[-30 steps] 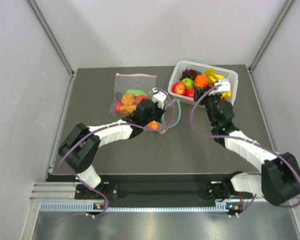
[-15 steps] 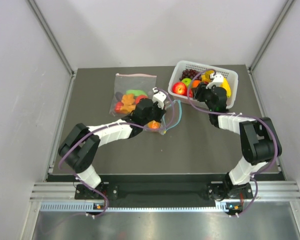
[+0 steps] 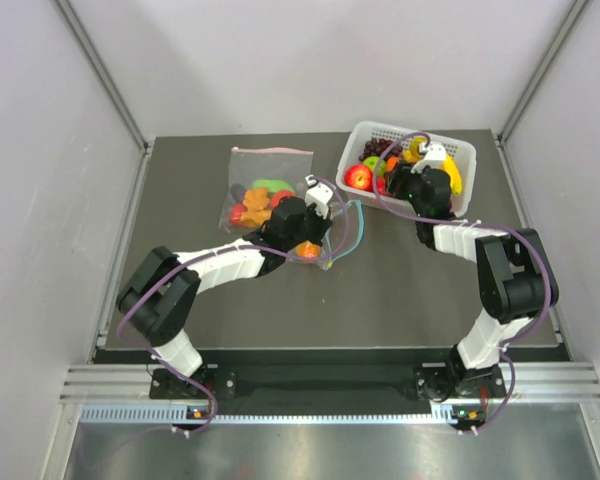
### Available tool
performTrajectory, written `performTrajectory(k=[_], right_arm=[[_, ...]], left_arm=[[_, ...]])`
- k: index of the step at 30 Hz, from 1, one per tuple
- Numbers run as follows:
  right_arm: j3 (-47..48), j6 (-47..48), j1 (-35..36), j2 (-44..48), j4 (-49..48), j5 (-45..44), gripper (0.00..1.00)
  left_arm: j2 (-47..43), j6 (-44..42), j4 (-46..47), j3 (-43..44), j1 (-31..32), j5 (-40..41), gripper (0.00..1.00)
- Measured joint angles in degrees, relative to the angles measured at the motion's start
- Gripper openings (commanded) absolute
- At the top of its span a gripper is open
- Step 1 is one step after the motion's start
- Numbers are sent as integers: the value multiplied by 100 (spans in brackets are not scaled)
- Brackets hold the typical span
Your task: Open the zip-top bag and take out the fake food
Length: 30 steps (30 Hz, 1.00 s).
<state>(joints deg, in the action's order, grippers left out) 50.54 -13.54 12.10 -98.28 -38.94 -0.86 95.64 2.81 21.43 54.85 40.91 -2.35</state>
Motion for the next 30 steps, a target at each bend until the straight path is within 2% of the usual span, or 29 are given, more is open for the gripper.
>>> performTrajectory(k=[4, 6, 7, 13, 22, 27, 30], right_arm=[[-37, 37, 0, 2, -48, -59, 73], [-155, 48, 0, 17, -170, -50, 82], [-238, 63, 0, 39, -227, -20, 91], [-673, 151, 15, 271, -588, 195, 93], [-1495, 315, 81, 1307, -1432, 376, 94], [-1963, 470, 236, 1941, -1766, 444, 92], [-2221, 667, 568, 2258, -1762, 505, 88]], left_arm=[[0, 0, 0, -2, 0, 0, 0], [0, 0, 0, -4, 0, 0, 0], [0, 0, 2, -11, 0, 2, 0], [0, 0, 4, -22, 0, 2, 0], [0, 0, 11, -70, 0, 2, 0], [-13, 2, 48, -157, 0, -2, 0], [-68, 7, 57, -210, -2, -44, 0]])
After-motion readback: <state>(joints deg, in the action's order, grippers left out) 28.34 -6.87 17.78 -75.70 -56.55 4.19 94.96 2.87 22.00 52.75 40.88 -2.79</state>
